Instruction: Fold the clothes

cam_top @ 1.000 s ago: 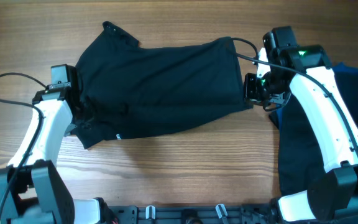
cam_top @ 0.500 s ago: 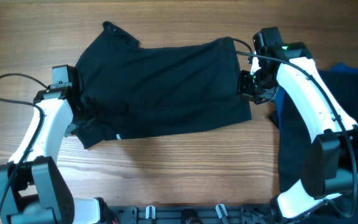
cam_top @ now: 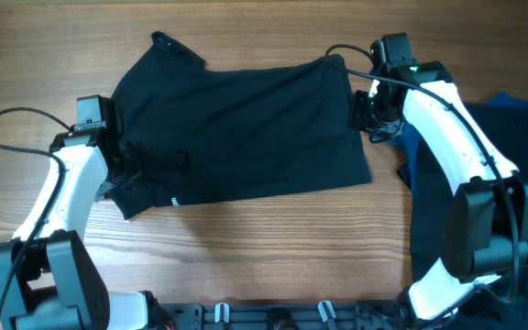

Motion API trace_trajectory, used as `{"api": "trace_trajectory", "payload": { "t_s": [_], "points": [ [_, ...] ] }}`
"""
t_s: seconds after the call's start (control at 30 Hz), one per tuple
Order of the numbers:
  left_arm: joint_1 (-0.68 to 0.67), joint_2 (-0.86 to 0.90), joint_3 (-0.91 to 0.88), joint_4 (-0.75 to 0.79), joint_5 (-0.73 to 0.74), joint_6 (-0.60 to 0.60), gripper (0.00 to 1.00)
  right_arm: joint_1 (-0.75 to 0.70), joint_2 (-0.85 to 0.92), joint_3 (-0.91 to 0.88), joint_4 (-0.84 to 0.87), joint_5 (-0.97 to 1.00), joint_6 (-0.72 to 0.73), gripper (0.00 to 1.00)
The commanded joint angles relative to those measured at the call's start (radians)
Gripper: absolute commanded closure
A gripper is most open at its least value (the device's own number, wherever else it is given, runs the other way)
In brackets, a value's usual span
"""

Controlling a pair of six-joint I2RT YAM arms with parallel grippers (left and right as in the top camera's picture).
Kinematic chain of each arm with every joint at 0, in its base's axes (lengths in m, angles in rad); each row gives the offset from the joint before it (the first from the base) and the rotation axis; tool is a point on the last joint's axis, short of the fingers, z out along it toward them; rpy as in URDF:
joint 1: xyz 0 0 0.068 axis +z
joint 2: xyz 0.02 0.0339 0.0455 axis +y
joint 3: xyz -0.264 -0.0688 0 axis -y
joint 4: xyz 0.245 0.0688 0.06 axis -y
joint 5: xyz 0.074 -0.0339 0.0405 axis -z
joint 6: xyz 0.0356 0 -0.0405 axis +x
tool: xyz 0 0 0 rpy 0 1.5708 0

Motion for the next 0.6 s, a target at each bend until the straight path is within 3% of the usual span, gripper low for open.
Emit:
{"api": "trace_trajectory", "payload": {
  "t_s": [0.0, 0.13, 0.23, 0.33, 0.5, 0.53, 0.57],
  "points": [
    [0.005, -0.013, 0.048, -0.062, 0.019, 0.020, 0.08, -0.007, 0.017, -0.005, -0.007, -0.025, -0.059, 0.54],
    [0.005, -0.059, 0.138, -0.097, 0.116, 0.141, 0.04, 0.008, 0.022, -0.048, 0.048, -0.111, -0.117, 0.66],
    [0.003, -0.042, 0.138, -0.071, 0.145, 0.151, 0.00, 0.005, 0.040, -0.115, 0.111, -0.112, -0.054, 0.74],
    [-0.019, 0.026, 0.138, -0.059, 0.251, 0.248, 0.02, 0.005, 0.082, -0.175, 0.165, -0.113, -0.041, 0.80],
    [-0.029, 0.144, 0.138, -0.045, 0.250, 0.247, 0.11, 0.005, 0.103, -0.178, 0.205, -0.113, -0.040, 0.83],
    [-0.029, 0.165, 0.138, -0.029, 0.251, 0.246, 0.16, 0.006, 0.103, -0.178, 0.214, -0.113, -0.040, 0.83],
    [-0.029, 0.196, 0.138, -0.002, 0.251, 0.246, 0.27, 0.006, 0.103, -0.178, 0.220, -0.113, -0.038, 0.83]
  ]
}}
